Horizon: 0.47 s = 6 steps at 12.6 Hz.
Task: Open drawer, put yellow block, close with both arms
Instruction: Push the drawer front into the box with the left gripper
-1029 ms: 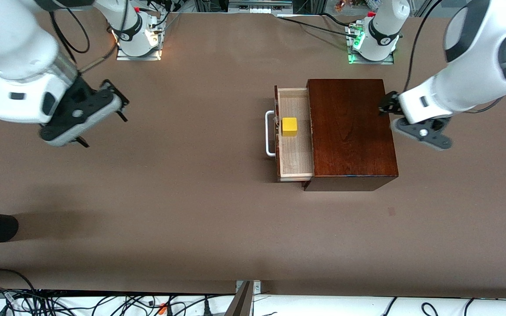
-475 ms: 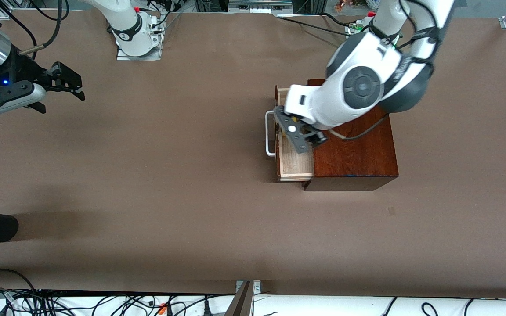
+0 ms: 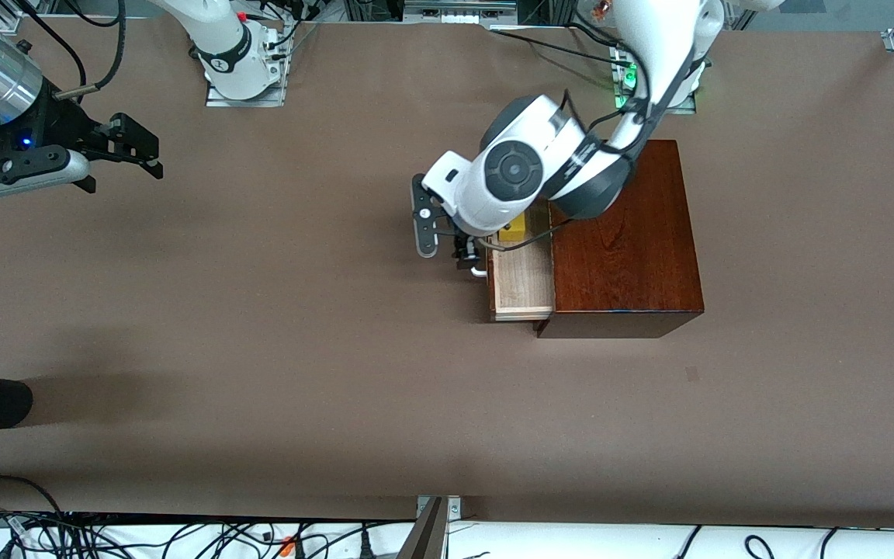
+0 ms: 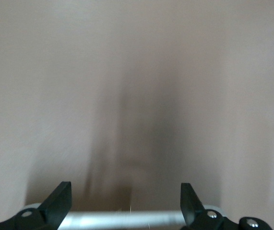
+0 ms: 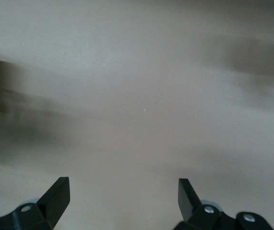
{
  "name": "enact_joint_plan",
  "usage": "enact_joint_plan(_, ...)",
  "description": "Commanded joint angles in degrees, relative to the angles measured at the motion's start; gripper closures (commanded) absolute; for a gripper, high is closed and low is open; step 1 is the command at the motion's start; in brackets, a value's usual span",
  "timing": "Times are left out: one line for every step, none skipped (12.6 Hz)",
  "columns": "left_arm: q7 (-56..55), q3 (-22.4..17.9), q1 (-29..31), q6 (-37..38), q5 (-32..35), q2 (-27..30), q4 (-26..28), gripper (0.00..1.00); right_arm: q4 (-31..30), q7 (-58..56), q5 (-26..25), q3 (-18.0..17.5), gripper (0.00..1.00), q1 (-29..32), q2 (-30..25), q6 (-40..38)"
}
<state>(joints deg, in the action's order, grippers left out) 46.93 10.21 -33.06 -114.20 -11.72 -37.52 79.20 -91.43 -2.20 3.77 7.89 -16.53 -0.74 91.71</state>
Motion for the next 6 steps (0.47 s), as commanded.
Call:
enact_joint_plan(1.8, -0.7, -2.4, -0.4, 4.8, -1.7, -1.7, 0.00, -1.7, 1.2, -0.5, -1.6, 0.00, 2.3, -1.6, 0.5)
enact_joint_plan(1.7, -0.8, -2.4, -0.1, 6.3, -1.7, -1.1, 0.00, -1.7, 2.7, -0.5, -1.0, 0.00, 2.3, -1.6, 0.4)
enact_joint_plan(1.7, -0.9, -1.9, 0.9, 7.6, -1.5, -0.5, 0.00, -1.7, 3.2, -0.6, -0.9, 0.00, 2.3, -1.6, 0.2)
enact_joint_plan(1.7, -1.2, -1.9, 3.1, 8.4, -1.5, -0.5, 0.00, -1.7, 3.9, -0.6, -0.9, 0.00, 2.3, -1.6, 0.1)
enact_joint_plan(1.7, -1.3, -2.0, 6.1, 9.9, -1.6, -0.5, 0.00, -1.7, 6.0, -0.7, -0.9, 0.00, 2.3, -1.6, 0.1)
enact_joint_plan(1.7, -1.3, -2.0, 8.2, 11.3, -1.6, -0.5, 0.00, -1.6, 6.2, -0.8, -0.9, 0.00, 2.3, -1.5, 0.1)
